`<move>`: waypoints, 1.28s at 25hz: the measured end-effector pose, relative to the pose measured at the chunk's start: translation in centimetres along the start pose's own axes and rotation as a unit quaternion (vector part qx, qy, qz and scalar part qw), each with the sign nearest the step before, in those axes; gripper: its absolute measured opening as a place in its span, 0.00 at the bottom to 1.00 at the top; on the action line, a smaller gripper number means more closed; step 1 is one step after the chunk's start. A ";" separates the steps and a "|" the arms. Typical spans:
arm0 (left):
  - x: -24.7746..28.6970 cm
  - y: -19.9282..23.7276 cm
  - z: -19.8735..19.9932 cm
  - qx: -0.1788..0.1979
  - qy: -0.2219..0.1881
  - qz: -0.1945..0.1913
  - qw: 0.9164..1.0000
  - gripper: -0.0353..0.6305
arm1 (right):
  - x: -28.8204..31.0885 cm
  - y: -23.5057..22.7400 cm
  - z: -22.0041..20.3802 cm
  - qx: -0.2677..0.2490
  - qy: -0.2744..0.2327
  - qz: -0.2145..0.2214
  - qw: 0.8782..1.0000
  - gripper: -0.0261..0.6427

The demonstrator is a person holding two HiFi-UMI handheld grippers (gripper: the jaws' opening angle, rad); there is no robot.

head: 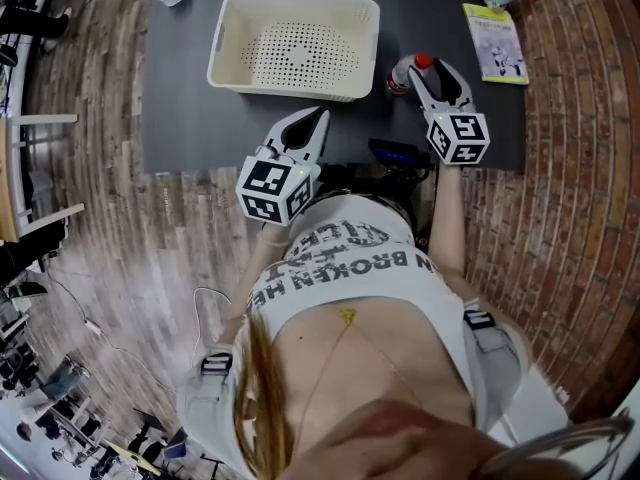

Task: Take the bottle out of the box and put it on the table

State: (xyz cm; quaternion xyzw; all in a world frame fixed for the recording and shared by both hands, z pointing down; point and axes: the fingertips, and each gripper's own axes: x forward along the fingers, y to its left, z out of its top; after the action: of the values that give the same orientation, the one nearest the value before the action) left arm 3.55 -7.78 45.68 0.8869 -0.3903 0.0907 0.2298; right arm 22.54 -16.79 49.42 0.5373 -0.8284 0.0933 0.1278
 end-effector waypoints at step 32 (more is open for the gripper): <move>-1.0 0.3 3.6 0.023 -0.054 0.022 0.998 0.06 | -1.1 17.4 5.9 -0.051 -0.059 0.212 0.974 0.05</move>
State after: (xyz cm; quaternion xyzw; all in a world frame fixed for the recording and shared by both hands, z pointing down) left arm 2.55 -9.05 42.26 0.8869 -0.4190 0.0562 0.1861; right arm 6.42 -10.54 43.21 0.3468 -0.9332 0.0441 0.0833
